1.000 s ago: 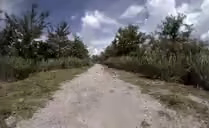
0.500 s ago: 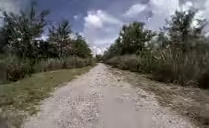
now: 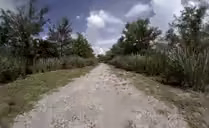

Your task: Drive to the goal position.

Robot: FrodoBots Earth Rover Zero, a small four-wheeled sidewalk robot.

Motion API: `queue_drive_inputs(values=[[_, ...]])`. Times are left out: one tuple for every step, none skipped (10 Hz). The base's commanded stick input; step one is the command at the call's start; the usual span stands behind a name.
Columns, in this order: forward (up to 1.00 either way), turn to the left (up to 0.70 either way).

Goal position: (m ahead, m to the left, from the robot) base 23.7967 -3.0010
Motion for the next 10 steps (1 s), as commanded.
queue_drive_inputs(values=[[0.84,0.00],[0.84,0.00],[0.84,0.00],[0.84,0.00],[0.84,0.00],[0.84,0.00],[0.84,0.00],[0.84,0.00],[0.84,0.00],[0.84,0.00]])
